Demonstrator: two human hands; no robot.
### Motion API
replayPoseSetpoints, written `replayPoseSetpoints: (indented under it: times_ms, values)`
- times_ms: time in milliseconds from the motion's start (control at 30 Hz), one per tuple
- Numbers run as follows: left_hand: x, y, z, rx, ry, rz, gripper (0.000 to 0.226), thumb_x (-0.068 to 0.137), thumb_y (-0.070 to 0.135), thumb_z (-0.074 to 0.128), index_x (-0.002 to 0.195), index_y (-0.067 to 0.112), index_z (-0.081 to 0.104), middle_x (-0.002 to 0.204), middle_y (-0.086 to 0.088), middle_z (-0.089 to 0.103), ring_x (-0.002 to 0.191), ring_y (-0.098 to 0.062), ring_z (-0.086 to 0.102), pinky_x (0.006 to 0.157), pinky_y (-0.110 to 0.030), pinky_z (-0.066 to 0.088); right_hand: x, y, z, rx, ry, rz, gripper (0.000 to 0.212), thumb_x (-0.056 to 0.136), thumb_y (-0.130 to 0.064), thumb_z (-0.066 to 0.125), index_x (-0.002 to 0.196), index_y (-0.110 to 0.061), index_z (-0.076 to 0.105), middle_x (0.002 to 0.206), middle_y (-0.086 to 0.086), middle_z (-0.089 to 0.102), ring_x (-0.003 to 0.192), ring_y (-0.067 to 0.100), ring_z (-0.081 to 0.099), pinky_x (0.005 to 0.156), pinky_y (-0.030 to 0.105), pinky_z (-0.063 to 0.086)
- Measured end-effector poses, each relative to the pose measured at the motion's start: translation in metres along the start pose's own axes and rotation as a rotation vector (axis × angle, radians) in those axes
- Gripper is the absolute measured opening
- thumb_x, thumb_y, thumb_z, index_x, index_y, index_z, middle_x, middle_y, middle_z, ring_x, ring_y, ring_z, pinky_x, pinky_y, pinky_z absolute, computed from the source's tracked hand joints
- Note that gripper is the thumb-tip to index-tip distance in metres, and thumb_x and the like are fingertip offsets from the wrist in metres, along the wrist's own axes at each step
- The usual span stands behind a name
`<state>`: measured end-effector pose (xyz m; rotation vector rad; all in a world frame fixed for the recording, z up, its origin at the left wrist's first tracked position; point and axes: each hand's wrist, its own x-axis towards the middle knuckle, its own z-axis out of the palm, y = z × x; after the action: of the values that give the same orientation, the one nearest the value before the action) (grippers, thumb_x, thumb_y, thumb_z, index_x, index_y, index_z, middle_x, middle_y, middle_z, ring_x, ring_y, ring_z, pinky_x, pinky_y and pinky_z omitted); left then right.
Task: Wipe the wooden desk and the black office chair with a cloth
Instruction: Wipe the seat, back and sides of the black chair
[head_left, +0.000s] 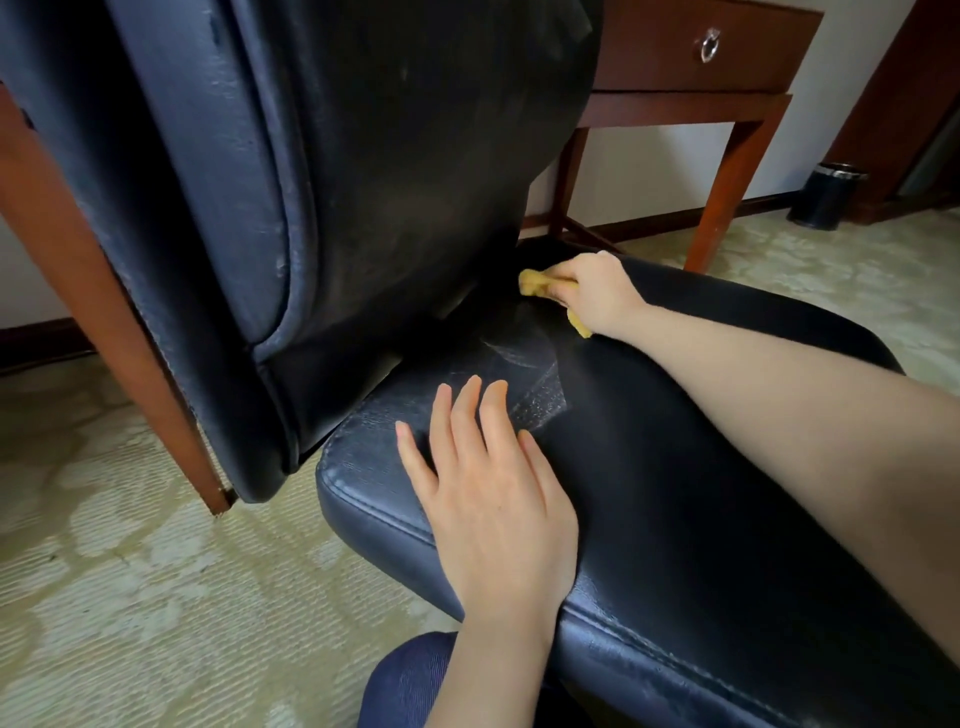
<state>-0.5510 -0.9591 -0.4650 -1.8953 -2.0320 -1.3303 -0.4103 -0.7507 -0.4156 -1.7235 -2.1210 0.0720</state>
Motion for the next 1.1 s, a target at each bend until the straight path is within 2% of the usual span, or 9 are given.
replayPoseSetpoints:
  times_ms: [133, 267, 367, 467, 533, 700, 833, 933, 1100]
  values:
    - [0.003, -0.002, 0.002, 0.01, 0.007, 0.007, 0.042, 0.09, 0.024, 0.034, 0.124, 0.01, 0.056, 0.131, -0.006, 0.056, 0.133, -0.027, 0.041, 0.114, -0.052, 0.021, 0.02, -0.014, 0.02, -0.143, 0.051, 0.164, 0.034, 0.099, -0.019, 0.042, 0.132, -0.019, 0.052, 0.127, 0.018, 0.049, 0.12, 0.039, 0.041, 0.098, 0.04, 0.035]
    - [0.005, -0.004, 0.002, 0.006, 0.004, -0.001, 0.043, 0.091, 0.025, 0.032, 0.125, 0.01, 0.055, 0.132, -0.006, 0.055, 0.134, -0.027, 0.039, 0.114, -0.051, 0.02, 0.004, -0.01, 0.012, -0.014, -0.001, 0.017, 0.033, 0.098, -0.023, 0.044, 0.127, -0.018, 0.059, 0.123, 0.016, 0.058, 0.115, 0.037, 0.051, 0.097, 0.041, 0.042]
    - [0.006, -0.004, 0.002, -0.007, 0.005, -0.004, 0.043, 0.092, 0.026, 0.031, 0.125, 0.01, 0.054, 0.132, -0.006, 0.054, 0.134, -0.026, 0.039, 0.114, -0.05, 0.02, -0.033, -0.01, -0.004, 0.146, -0.092, -0.204, 0.029, 0.096, -0.027, 0.047, 0.116, -0.019, 0.068, 0.096, 0.006, 0.07, 0.089, 0.023, 0.066, 0.078, 0.011, 0.044]
    - [0.006, -0.005, 0.003, -0.019, 0.012, -0.015, 0.043, 0.092, 0.026, 0.031, 0.125, 0.01, 0.054, 0.132, -0.006, 0.054, 0.134, -0.026, 0.039, 0.115, -0.049, 0.019, -0.073, -0.012, -0.012, 0.162, -0.092, -0.349, 0.025, 0.095, -0.013, 0.054, 0.116, -0.019, 0.067, 0.096, -0.02, 0.059, 0.092, -0.008, 0.05, 0.08, -0.003, 0.029]
    - [0.005, -0.005, 0.002, -0.03, 0.01, -0.021, 0.044, 0.092, 0.026, 0.03, 0.126, 0.01, 0.053, 0.133, -0.005, 0.054, 0.135, -0.025, 0.037, 0.115, -0.049, 0.018, -0.096, -0.009, -0.016, 0.157, -0.119, -0.357, 0.027, 0.094, -0.014, 0.056, 0.118, -0.022, 0.065, 0.106, -0.013, 0.06, 0.092, -0.004, 0.043, 0.086, 0.0, 0.028]
    - [0.007, -0.006, 0.001, -0.046, 0.002, -0.028, 0.047, 0.092, 0.028, 0.025, 0.126, 0.011, 0.053, 0.133, -0.005, 0.053, 0.135, -0.024, 0.036, 0.116, -0.046, 0.015, -0.145, -0.01, -0.03, 0.229, -0.195, -0.405, 0.028, 0.091, -0.011, 0.061, 0.116, -0.023, 0.066, 0.111, -0.005, 0.063, 0.097, 0.015, 0.05, 0.092, 0.021, 0.038]
    - [0.007, -0.006, -0.001, -0.065, 0.006, -0.033, 0.047, 0.092, 0.028, 0.025, 0.126, 0.011, 0.052, 0.132, -0.004, 0.053, 0.135, -0.023, 0.037, 0.116, -0.045, 0.015, -0.175, -0.009, -0.039, 0.28, -0.244, -0.497, 0.03, 0.089, -0.016, 0.061, 0.118, -0.026, 0.065, 0.11, -0.007, 0.062, 0.098, 0.009, 0.048, 0.092, 0.019, 0.039]
    - [0.007, -0.006, -0.002, -0.083, 0.018, -0.034, 0.046, 0.092, 0.027, 0.026, 0.125, 0.01, 0.052, 0.131, -0.004, 0.053, 0.134, -0.023, 0.038, 0.116, -0.046, 0.016, -0.177, -0.008, -0.039, 0.232, -0.204, -0.606, 0.031, 0.088, -0.018, 0.059, 0.118, -0.023, 0.065, 0.108, -0.006, 0.062, 0.094, 0.004, 0.045, 0.09, 0.018, 0.04]
    - [0.008, -0.006, 0.0, -0.096, 0.028, -0.035, 0.045, 0.092, 0.027, 0.027, 0.125, 0.01, 0.052, 0.132, -0.005, 0.053, 0.134, -0.023, 0.038, 0.115, -0.046, 0.017, -0.136, -0.007, -0.027, 0.075, -0.059, -0.701, 0.028, 0.086, -0.01, 0.064, 0.113, -0.012, 0.069, 0.104, 0.003, 0.067, 0.084, 0.022, 0.054, 0.083, 0.028, 0.043]
